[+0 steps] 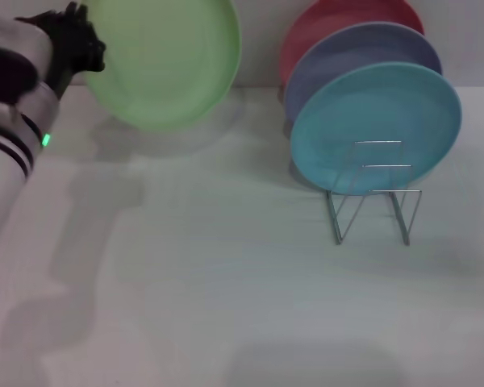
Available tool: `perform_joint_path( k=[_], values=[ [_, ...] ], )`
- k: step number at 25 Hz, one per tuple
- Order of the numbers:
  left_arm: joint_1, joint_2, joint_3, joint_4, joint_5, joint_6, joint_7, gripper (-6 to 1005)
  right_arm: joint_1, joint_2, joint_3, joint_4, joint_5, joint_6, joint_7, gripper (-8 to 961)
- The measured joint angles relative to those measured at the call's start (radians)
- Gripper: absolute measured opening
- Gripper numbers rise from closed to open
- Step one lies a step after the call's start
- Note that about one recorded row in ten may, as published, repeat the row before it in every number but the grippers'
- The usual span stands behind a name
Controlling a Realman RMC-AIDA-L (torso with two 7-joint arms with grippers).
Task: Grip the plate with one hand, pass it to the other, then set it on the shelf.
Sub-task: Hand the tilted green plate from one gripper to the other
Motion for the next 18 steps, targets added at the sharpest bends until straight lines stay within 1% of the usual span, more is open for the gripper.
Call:
perform_joint_path(
  k=[1,2,3,5,6,7,9,10,11,12,13,14,16,18],
  values=[
    [0.002,-0.001,0.032,-0.015,0.016,0.062,-0.004,47,-0.001,0.002,0.000,0.000,0.000,0.000,0.000,503],
    [0.002,-0.001,0.032,-0.015,0.016,0.062,-0.004,47,-0.001,0.002,0.000,0.000,0.000,0.000,0.000,502],
    [0.000,-0.003,0.116,-0.073,0.046,0.231,-0.037,48,-0.002,0.002,0.000,0.000,0.000,0.000,0.000,502],
    [-0.005,-0.002,0.159,-0.126,0.075,0.332,-0.102,48,-0.002,0.004,0.000,0.000,0.000,0.000,0.000,503],
    [-0.011,-0.001,0.188,-0.194,0.128,0.439,-0.211,49,-0.003,0.005,0.000,-0.001,0.000,0.000,0.000,504],
    [-0.011,-0.001,0.188,-0.194,0.128,0.439,-0.211,49,-0.003,0.005,0.000,-0.001,0.000,0.000,0.000,504],
    [-0.023,-0.002,0.196,-0.331,0.222,0.588,-0.462,50,-0.003,0.005,0.000,-0.001,0.000,0.000,0.000,503],
    [-0.023,-0.002,0.196,-0.331,0.222,0.588,-0.462,50,-0.003,0.005,0.000,-0.001,0.000,0.000,0.000,502],
    [-0.039,-0.005,0.198,-0.444,0.273,0.693,-0.630,51,-0.004,0.006,-0.001,-0.001,-0.001,0.000,0.000,502],
    [-0.039,-0.005,0.198,-0.444,0.273,0.693,-0.630,51,-0.004,0.006,-0.001,-0.001,-0.001,0.000,0.000,502],
    [-0.057,-0.009,0.212,-0.551,0.294,0.787,-0.763,51,-0.005,0.007,-0.002,-0.001,-0.001,0.000,0.000,502],
    [-0.057,-0.009,0.212,-0.551,0.294,0.787,-0.763,52,-0.005,0.008,-0.005,0.000,-0.001,-0.002,0.000,502],
    [-0.054,-0.013,0.258,-0.629,0.295,0.872,-0.851,52,-0.010,0.009,-0.028,0.004,-0.002,-0.009,0.000,503],
    [-0.049,-0.013,0.269,-0.633,0.296,0.881,-0.856,53,-0.014,0.009,-0.043,0.006,-0.003,-0.012,0.002,503]
  ],
)
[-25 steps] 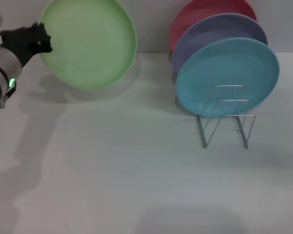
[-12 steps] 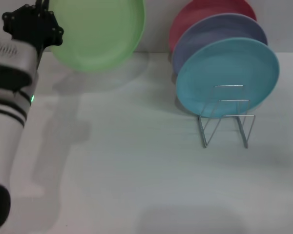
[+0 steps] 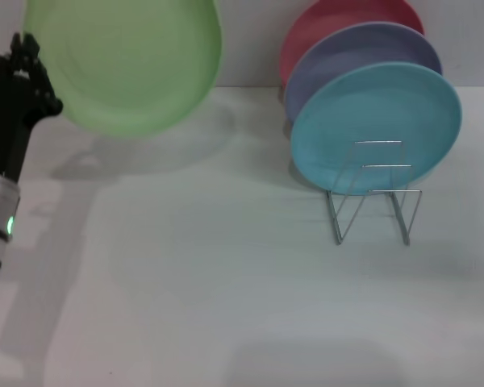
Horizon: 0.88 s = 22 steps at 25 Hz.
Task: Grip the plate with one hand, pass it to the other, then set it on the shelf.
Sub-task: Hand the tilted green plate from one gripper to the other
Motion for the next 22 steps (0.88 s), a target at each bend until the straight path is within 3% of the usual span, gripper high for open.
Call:
perform_joint_path(
  k=[4,8,15,22],
  values=[
    [0.049,-0.001,0.059,0.006,-0.002,0.034,-0.005,55,-0.015,0.019,-0.090,0.004,-0.001,-0.052,0.004,503],
    [0.104,-0.001,0.132,0.013,-0.016,0.085,-0.008,56,-0.041,0.060,-0.218,-0.010,-0.002,-0.152,-0.003,504],
    [0.132,-0.003,0.196,0.009,-0.028,0.124,0.003,59,-0.115,0.081,-0.405,0.069,-0.002,-0.216,-0.001,502],
    [0.141,-0.003,0.213,0.007,-0.028,0.153,0.072,61,-0.164,0.086,-0.559,0.176,-0.002,-0.175,-0.003,502]
  ],
)
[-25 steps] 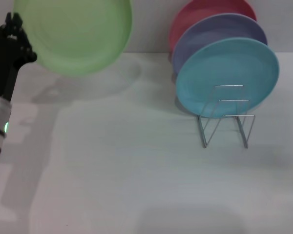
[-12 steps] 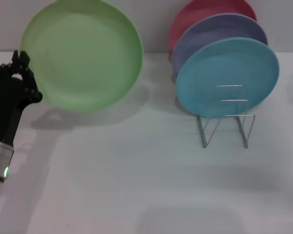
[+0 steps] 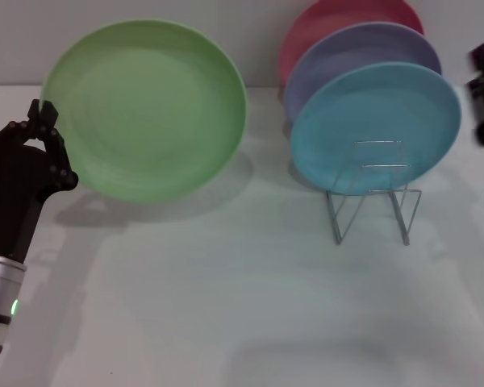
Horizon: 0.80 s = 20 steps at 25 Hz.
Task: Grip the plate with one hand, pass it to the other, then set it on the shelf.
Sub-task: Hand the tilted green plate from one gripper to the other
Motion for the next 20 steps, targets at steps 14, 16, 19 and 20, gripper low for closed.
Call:
perform_joint_path(
  k=[14,16,19,20],
  values=[
    [0.027,0.000,0.211,0.134,-0.281,-0.008,0.343,66,0.001,0.007,-0.229,0.264,0.000,0.355,-0.143,496],
    [0.036,0.000,0.221,0.147,-0.321,-0.010,0.363,67,0.009,0.007,-0.232,0.273,0.000,0.386,-0.143,496],
    [0.043,0.000,0.248,0.167,-0.398,-0.014,0.406,68,0.027,0.007,-0.238,0.279,0.000,0.422,-0.144,495],
    [0.043,0.000,0.248,0.167,-0.398,-0.014,0.406,69,0.027,0.007,-0.238,0.279,0.000,0.422,-0.144,495]
  ],
)
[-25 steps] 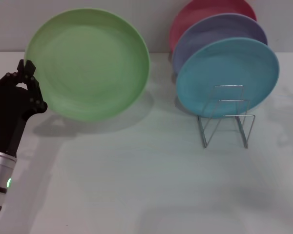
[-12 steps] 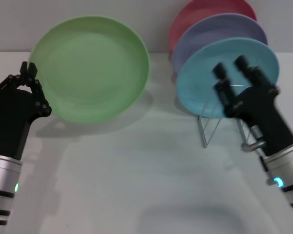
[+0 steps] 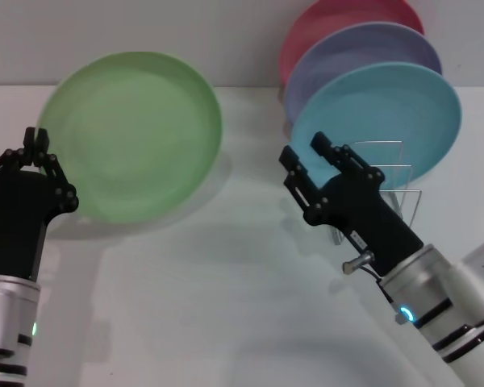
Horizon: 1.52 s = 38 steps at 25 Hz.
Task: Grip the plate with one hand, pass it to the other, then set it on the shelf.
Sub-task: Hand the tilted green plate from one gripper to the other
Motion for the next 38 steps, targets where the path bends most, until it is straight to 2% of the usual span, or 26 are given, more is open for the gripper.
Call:
perform_joint_path(
  k=[6,16,26,38],
  values=[
    [0.003,0.000,0.125,0.071,-0.138,0.048,0.199,71,0.064,-0.001,-0.003,-0.002,0.000,0.095,0.007,496],
    [0.025,0.000,0.200,0.186,-0.212,0.105,0.451,74,0.137,-0.005,0.009,-0.009,0.000,0.210,0.011,495],
    [0.029,0.000,0.238,0.234,-0.272,0.129,0.528,78,0.197,-0.008,0.011,-0.019,0.000,0.272,0.024,496],
    [0.030,0.000,0.261,0.241,-0.287,0.145,0.530,82,0.218,-0.008,0.037,-0.025,0.000,0.283,0.026,492]
  ],
)
